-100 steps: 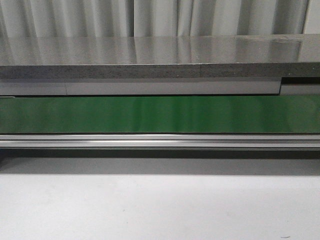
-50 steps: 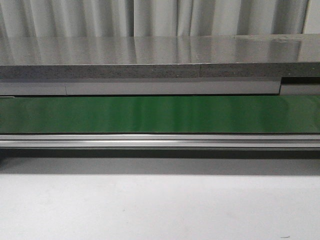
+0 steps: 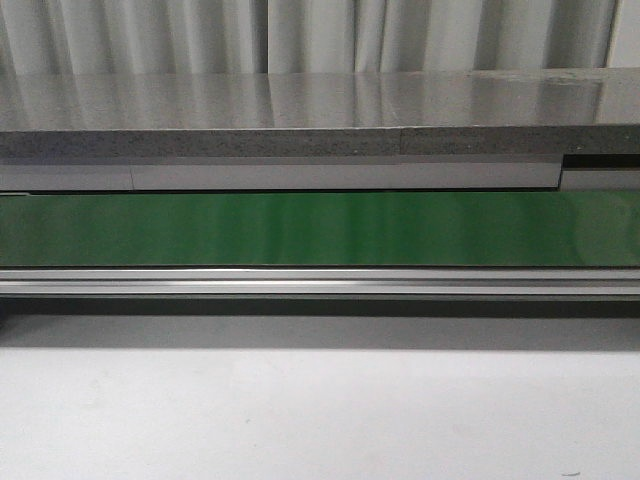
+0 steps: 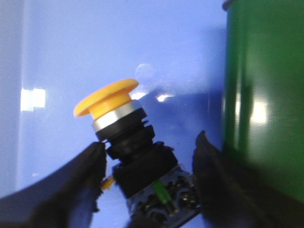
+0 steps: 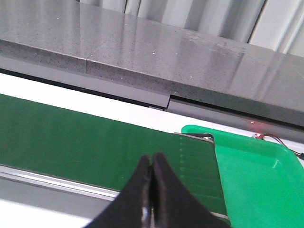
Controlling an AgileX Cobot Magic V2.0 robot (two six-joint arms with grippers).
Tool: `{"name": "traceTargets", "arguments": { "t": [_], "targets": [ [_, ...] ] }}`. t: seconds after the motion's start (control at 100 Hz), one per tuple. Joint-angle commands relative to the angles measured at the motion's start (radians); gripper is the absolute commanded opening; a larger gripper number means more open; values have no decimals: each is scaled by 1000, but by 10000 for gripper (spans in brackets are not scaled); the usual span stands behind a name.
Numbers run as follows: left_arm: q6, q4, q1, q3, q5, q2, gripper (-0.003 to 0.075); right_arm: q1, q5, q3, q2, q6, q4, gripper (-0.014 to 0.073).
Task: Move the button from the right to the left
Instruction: 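Lower the button into the blue tray and open the left gripper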
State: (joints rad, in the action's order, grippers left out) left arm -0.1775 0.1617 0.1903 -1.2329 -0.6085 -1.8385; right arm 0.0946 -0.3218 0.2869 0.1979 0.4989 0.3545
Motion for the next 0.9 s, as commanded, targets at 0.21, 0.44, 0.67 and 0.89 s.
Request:
{"name": "traceTargets", "arguments": {
  "t": [0.21, 0.44, 0.67, 0.89],
  "targets": [
    [0, -14, 3, -27, 44, 56, 565, -4, 74, 27, 8, 8, 10, -68],
    [0, -14, 3, -27, 60, 153, 562, -4, 74, 27, 8, 8, 10, -68],
    [0, -58, -6, -27, 69, 323, 561, -4, 74, 27, 8, 8, 10, -68],
    [0, -66, -109, -9, 73, 481, 561, -4, 74, 27, 8, 8, 10, -68]
  ]
}}
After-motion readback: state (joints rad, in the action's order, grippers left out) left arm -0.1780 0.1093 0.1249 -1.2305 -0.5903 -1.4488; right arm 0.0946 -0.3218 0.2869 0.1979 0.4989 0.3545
